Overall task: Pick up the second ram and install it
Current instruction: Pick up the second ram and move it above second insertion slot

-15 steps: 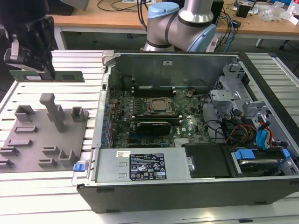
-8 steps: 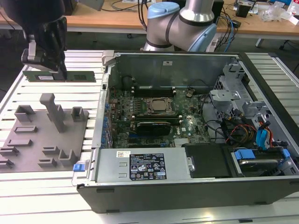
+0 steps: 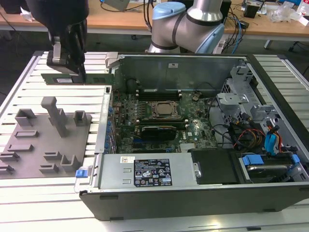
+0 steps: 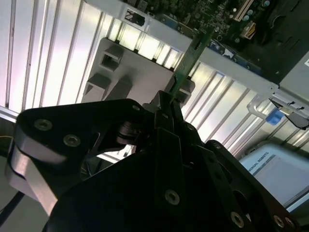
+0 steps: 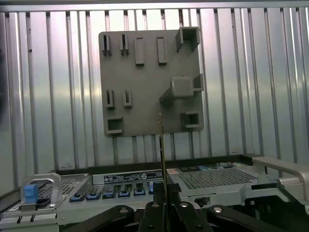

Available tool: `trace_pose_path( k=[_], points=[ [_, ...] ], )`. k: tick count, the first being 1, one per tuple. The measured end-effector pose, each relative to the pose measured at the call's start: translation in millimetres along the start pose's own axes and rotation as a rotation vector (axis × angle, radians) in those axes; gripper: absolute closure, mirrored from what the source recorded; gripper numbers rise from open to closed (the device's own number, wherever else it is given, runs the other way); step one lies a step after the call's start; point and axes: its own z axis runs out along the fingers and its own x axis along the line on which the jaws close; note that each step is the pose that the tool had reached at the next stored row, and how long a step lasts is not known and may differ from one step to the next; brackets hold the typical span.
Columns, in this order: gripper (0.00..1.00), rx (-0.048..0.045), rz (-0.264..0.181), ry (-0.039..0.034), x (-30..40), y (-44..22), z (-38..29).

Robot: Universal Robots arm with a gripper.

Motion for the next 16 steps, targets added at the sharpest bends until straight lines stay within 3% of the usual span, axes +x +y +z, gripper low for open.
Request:
trace_pose_path(
  k=[1, 9, 14, 16],
  points=[
    [0.86, -0.0001, 0.000, 0.0000, -0.4, -4.8, -0.2],
    [0.86, -0.0001, 0.000, 0.0000, -1.8, -24.6, -1.1],
    [0.86, -0.0002, 0.000, 0.0000, -3.5, -48.6, -2.1],
    [0.86, -0.0002, 0.000, 0.0000, -3.8, -54.0, -2.4]
  ],
)
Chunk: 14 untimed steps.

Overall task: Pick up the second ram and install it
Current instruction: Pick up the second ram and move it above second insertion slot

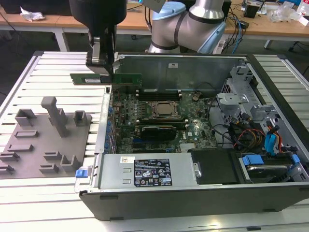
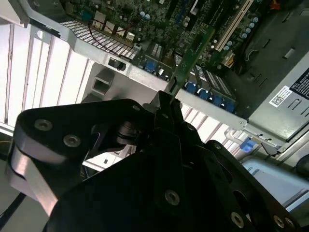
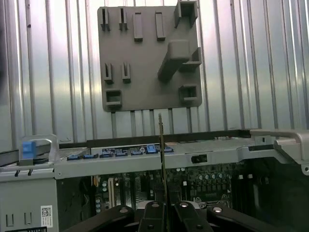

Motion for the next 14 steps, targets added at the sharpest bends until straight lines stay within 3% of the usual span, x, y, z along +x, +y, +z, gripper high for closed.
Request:
trace_pose_path(
  k=[5, 14],
  points=[
    [0.86, 0.0000, 0.000, 0.0000, -1.3, -17.9, -0.8],
    [0.86, -0.0001, 0.000, 0.0000, -2.9, -41.3, -1.8]
  ],
)
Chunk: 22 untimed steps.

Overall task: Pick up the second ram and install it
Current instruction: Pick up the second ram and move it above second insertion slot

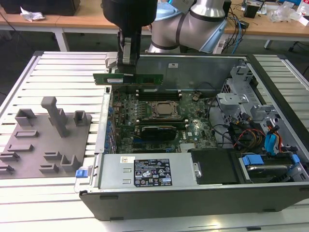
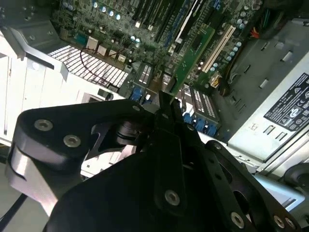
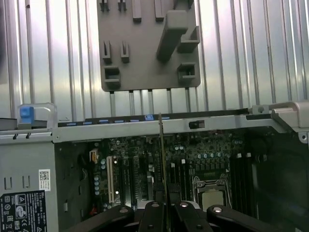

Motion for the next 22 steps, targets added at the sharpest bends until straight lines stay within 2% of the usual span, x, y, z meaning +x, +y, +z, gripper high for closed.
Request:
trace_pose_path(
  k=[6, 12, 16, 20, 22],
  points=[
    [0.86, 0.0000, 0.000, 0.0000, -1.5, -20.7, -0.9],
    [0.86, 0.0000, 0.000, 0.0000, -3.5, -47.3, -2.0],
    [0.86, 0.0000, 0.000, 0.0000, -4.7, -58.0, -2.3],
    [0.86, 0.0000, 0.000, 0.0001, -6.3, -73.7, -2.9],
    [0.86, 0.0000, 0.000, 0.0000, -6.8, -76.8, -2.9]
  ],
)
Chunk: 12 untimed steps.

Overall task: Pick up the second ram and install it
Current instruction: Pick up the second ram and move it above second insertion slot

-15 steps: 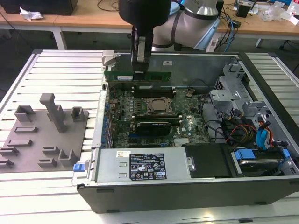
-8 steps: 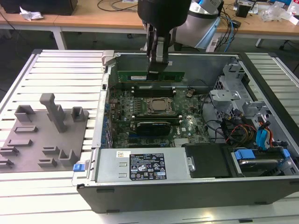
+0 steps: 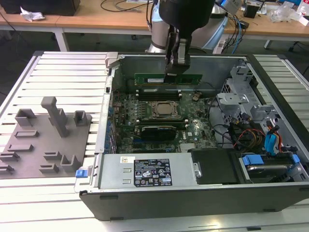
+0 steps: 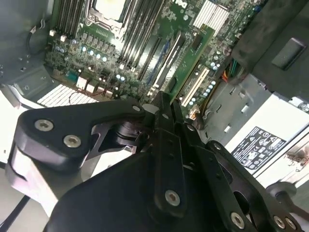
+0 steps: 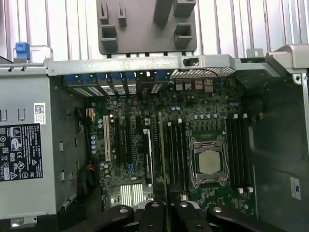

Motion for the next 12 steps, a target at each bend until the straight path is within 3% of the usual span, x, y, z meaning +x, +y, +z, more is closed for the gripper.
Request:
trace_pose_path(
  k=[6, 12],
  points=[
    [0.86, 0.0017, 0.028, -0.0055, -2.0, -7.5, 1.6],
    [0.86, 0.0006, 0.028, -0.0056, -7.9, -21.6, 5.9]
  ],
)
